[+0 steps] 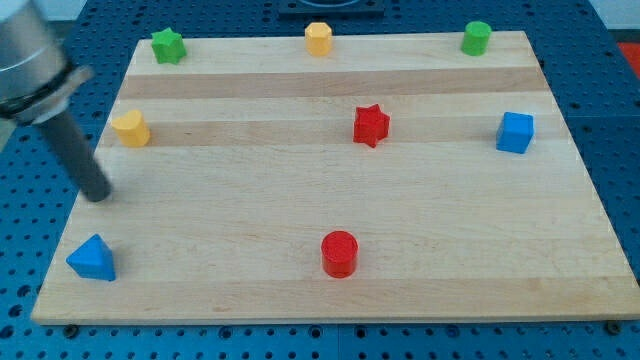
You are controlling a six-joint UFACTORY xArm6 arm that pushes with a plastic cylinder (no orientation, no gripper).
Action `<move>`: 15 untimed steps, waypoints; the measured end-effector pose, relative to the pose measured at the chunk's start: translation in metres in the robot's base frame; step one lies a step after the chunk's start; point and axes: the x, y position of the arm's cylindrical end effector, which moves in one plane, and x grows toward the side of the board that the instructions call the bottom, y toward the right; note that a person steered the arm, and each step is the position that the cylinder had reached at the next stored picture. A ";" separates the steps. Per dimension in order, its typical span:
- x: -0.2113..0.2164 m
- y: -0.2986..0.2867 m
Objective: Place the blue triangle towards the right center
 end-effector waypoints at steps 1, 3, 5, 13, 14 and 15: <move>0.010 -0.009; 0.076 -0.008; 0.081 0.031; 0.035 0.189; 0.012 0.211; -0.014 0.234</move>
